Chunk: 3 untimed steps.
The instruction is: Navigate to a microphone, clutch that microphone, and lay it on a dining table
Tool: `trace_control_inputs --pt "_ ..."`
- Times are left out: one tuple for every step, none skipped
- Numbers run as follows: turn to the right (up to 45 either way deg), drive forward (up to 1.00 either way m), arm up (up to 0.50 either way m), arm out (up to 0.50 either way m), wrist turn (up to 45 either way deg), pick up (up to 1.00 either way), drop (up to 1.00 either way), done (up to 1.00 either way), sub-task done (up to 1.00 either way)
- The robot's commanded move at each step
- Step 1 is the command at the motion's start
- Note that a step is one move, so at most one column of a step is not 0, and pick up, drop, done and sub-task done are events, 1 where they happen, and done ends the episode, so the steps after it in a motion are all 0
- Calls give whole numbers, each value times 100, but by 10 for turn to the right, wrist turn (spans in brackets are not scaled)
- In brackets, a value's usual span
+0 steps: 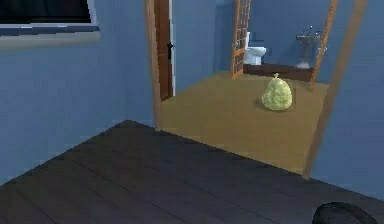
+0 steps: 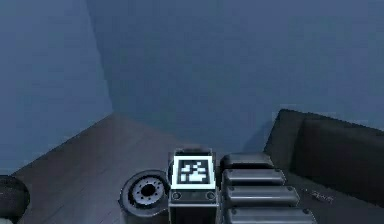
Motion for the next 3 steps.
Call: trace_control_inputs --pt "-450 0 0 0 0 0 0 0 0" --pt "-180 0 0 0 0 0 0 0 0" --pt "0 5 0 0 0 0 0 0 0"
